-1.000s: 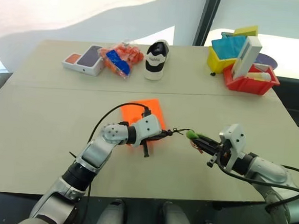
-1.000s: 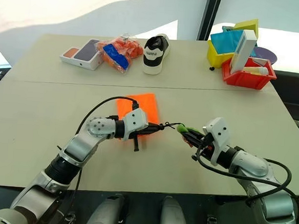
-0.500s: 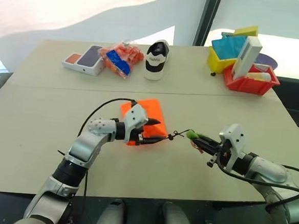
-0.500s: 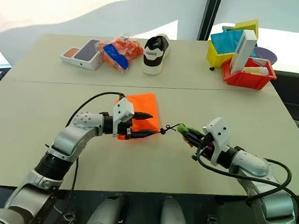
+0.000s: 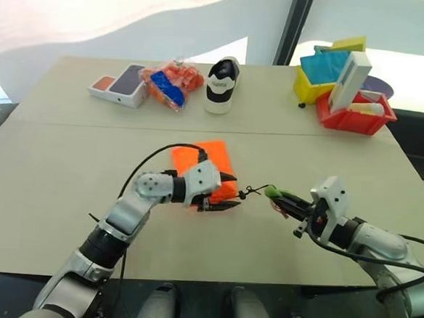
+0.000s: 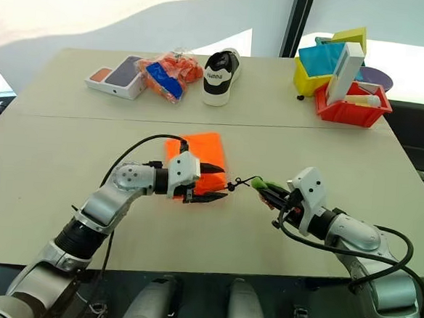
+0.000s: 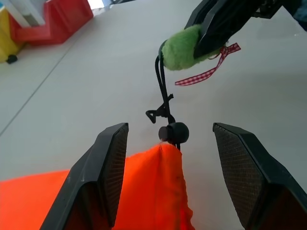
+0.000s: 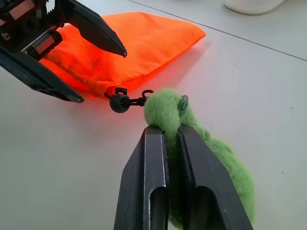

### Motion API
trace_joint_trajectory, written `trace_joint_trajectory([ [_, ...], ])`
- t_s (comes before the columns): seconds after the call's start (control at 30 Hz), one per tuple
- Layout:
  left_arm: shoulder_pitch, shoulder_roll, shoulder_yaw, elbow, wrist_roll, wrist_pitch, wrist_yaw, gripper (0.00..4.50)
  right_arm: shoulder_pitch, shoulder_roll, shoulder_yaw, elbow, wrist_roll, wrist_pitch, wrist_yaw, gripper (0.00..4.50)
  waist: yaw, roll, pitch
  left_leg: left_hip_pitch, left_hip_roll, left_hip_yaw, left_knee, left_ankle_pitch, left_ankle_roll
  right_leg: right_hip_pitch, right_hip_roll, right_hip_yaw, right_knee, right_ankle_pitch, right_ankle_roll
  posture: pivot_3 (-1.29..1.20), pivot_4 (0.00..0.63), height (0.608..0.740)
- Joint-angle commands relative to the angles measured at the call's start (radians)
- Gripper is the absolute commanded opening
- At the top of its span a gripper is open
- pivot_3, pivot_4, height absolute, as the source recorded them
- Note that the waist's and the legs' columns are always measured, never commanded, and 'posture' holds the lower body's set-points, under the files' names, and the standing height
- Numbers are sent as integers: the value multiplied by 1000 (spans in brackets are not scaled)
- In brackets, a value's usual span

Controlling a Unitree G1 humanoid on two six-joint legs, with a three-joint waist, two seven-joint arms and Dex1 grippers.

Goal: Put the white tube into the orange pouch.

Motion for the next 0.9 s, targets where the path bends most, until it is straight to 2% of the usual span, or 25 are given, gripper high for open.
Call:
trace_joint_trajectory([
  [0.03,18,-18,1,6,27,-108,39,2988,-11,35,-81,-23,100,24,-20,0,1,0,0,0,0,0,0,0,0,0,0,0,0,0,0,0,150,740],
  [0.3,48,-35,44,38,-35,-120,36,2988,41,48,-138,-15,214,70,-14,0,1,0,0,0,0,0,0,0,0,1,0,0,0,0,0,0,150,740],
  [0.57,30,-76,80,65,-134,-46,11,2988,109,63,-140,-6,234,46,-10,0,0,0,0,1,0,0,1,0,0,1,0,0,0,0,0,0,150,740],
  [0.73,18,-66,67,80,-120,-74,-21,2988,120,82,-142,-14,244,36,-18,0,0,0,0,1,0,0,1,0,0,1,0,0,0,0,0,0,150,740],
  [0.9,-11,-52,35,144,-30,-228,-28,2988,121,87,-141,-12,246,31,-19,0,1,0,0,1,0,0,1,0,0,2,0,0,0,0,0,0,150,740],
])
